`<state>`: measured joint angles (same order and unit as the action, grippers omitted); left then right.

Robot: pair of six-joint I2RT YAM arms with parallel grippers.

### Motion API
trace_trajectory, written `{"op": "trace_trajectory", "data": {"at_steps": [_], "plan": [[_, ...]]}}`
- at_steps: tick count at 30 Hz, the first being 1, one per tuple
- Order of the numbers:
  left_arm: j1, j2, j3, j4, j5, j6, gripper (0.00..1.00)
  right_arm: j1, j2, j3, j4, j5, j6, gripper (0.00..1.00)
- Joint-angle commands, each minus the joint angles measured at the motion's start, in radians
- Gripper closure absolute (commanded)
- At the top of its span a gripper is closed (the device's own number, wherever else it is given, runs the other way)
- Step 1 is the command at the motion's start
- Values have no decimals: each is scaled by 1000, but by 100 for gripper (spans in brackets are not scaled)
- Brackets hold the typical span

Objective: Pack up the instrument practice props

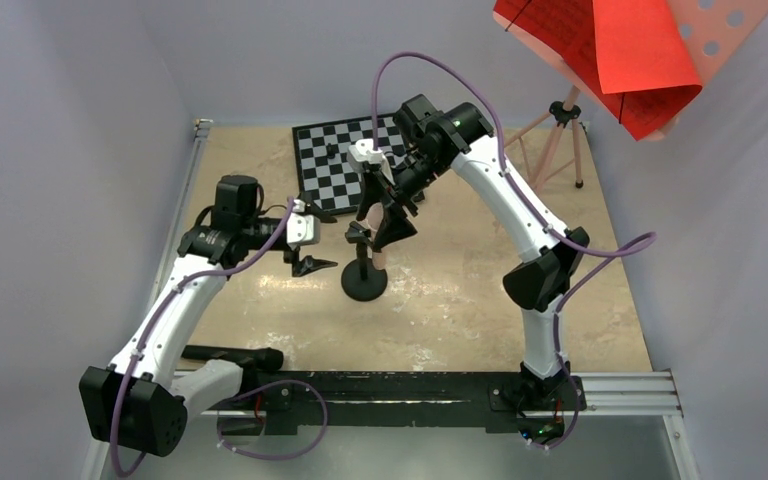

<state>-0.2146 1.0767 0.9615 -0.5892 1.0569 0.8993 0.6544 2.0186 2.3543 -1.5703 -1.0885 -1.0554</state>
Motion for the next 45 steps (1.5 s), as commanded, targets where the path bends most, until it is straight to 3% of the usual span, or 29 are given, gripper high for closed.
{"op": "trace_trajectory", "data": {"at_steps": [1,3,12,19,24,29,32,38,45], "plan": [[-12,16,-3,80,73,-6,11,5,-70,-21,-211,16,56,8],[-15,25,2,80,70,-7,11,4,-79,-26,-196,19,63,1],[-31,80,56,99,78,-42,12,-3,-108,11,-122,42,149,1],[-69,165,148,37,62,1,12,-60,-234,-11,124,47,392,1],[-93,194,171,55,59,-24,12,-79,-282,-114,301,83,505,1],[-125,231,211,33,26,5,12,-93,-206,17,319,57,587,1],[-127,265,265,-32,17,61,12,-104,-296,-71,359,86,585,1],[-130,348,360,-140,29,158,16,-126,-469,-265,269,105,476,1],[-150,449,478,-396,30,368,30,-175,-605,-406,271,163,494,1]]}}
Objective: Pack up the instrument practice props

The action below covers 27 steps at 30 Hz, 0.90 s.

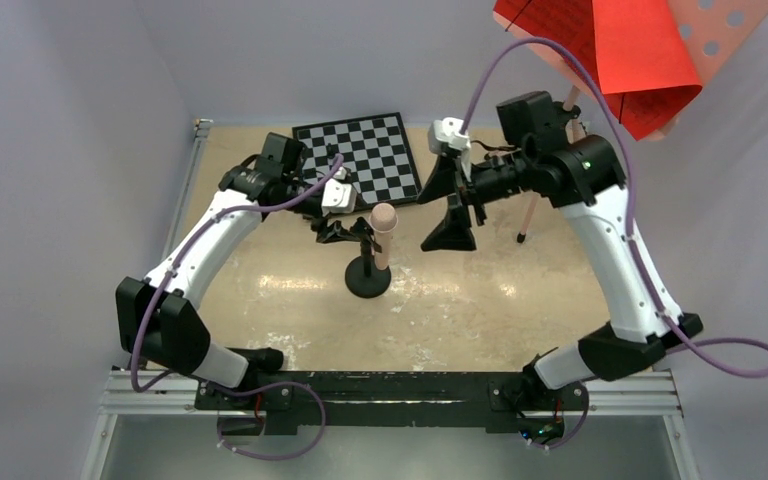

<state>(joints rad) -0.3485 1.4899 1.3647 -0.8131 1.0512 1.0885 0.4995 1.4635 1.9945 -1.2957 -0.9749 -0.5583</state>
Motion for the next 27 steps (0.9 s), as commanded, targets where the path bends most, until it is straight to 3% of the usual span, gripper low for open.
{"op": "trace_trajectory", "data": {"at_steps": [1,9,16,21,23,27], "plan": [[-18,47,84,-190,34,191,33,-21,-60,-60,-2,64,2,1],[-18,74,83,-196,11,217,44,-20,-82,-131,4,68,22,1],[-18,71,72,-151,11,148,57,-18,-39,-170,38,150,31,1],[-18,51,38,-95,-20,46,75,-9,11,-159,147,210,119,1],[-18,24,-2,-31,-32,-28,78,-5,15,-181,224,219,154,1],[-18,-59,-121,178,-54,-232,85,14,-80,-370,555,236,230,1]]}}
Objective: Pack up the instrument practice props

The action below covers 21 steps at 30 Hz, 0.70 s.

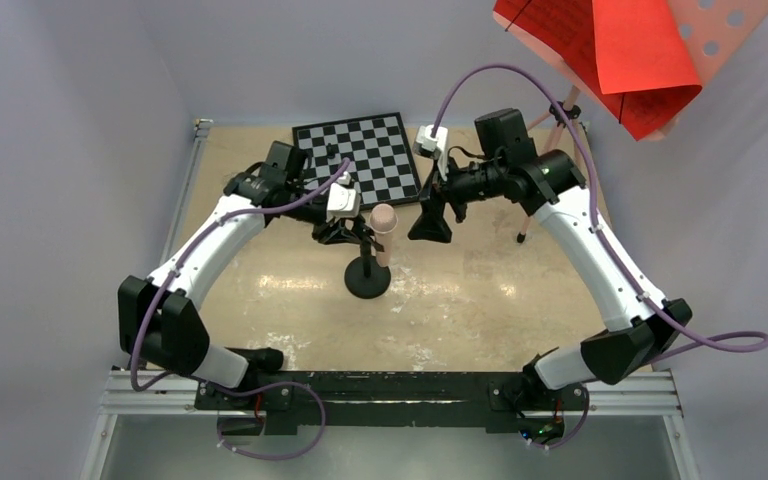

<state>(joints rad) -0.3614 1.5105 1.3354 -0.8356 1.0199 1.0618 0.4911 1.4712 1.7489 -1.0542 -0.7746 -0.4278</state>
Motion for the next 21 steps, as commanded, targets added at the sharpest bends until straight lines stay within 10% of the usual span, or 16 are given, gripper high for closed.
{"op": "trace_trajectory", "data": {"at_steps": [1,8,21], "plan": [[-5,-99,-122,243,-27,-254,87,39,-92,-143,342,58,110,1],[-15,-187,-265,439,-74,-510,100,91,-59,-166,406,-4,144,1],[-20,-210,-323,459,-98,-544,100,134,16,-160,469,-55,147,13]]}}
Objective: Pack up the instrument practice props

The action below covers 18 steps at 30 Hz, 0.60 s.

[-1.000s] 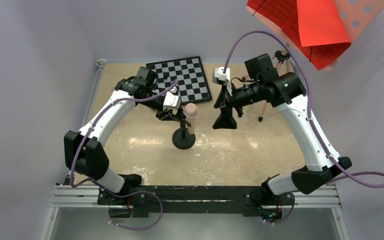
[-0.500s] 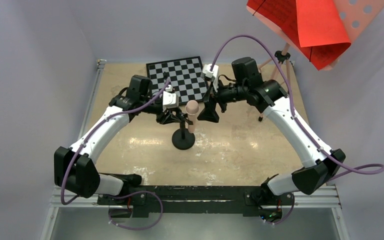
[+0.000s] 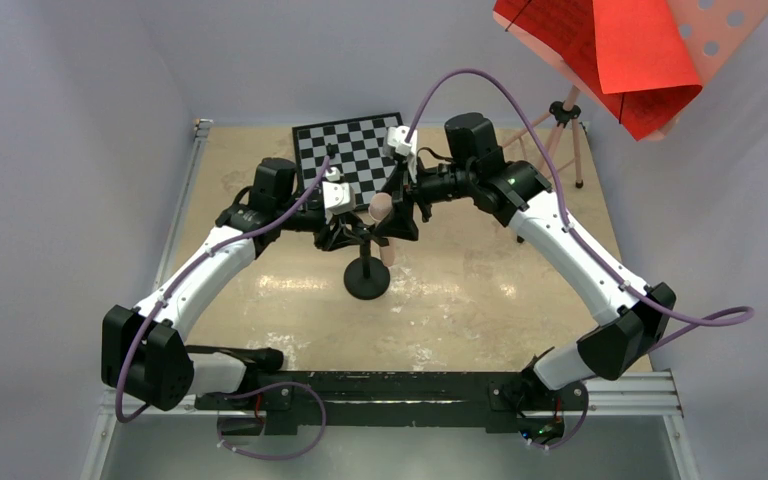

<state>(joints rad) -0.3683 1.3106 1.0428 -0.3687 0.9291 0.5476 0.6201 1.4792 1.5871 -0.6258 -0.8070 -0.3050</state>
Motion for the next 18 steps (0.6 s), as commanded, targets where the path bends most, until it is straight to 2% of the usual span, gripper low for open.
{"op": "trace_trajectory", "data": {"at_steps": [1,14,18], "plan": [[-14,-11,-33,-11,-7,-27,100,7,10,-3,42,-18,23,13],[-13,-8,-32,-16,-7,-20,100,19,38,-35,91,111,38,15],[-12,-8,-29,-16,-8,-20,100,20,49,-34,108,144,55,23]]}}
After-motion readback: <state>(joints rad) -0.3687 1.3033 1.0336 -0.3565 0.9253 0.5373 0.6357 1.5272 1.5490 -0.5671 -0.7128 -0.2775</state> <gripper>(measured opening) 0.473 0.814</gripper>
